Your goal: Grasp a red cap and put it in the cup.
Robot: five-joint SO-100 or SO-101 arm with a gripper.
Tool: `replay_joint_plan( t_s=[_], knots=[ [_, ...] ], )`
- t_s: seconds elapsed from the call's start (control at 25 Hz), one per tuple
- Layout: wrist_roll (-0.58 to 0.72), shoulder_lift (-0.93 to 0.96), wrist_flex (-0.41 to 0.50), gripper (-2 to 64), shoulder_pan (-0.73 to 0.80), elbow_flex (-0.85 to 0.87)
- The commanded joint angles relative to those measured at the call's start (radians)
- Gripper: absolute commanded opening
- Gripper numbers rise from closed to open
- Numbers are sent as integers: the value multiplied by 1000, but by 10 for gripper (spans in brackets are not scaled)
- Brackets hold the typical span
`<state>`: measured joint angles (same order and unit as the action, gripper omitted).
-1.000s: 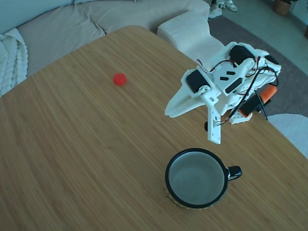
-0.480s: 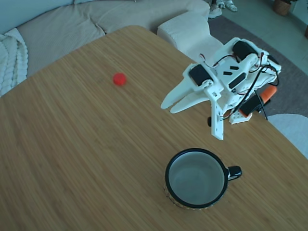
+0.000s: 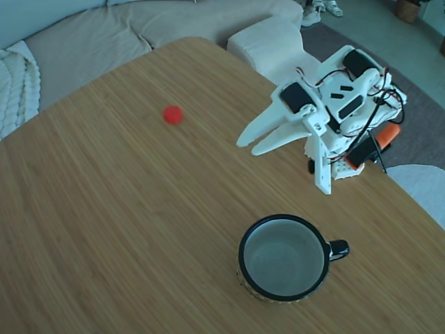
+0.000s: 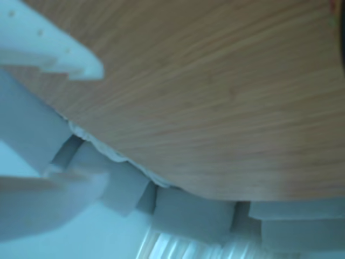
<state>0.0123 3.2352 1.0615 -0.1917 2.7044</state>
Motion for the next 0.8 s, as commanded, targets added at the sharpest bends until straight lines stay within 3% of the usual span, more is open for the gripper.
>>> replay_joint_plan(
  t_s=[0.0, 0.48, 0.76],
  knots=[
    [20, 2, 26, 237, -8, -137],
    [49, -17, 69, 247, -55, -213],
    [41, -298, 60, 243, -52, -400]
  ],
)
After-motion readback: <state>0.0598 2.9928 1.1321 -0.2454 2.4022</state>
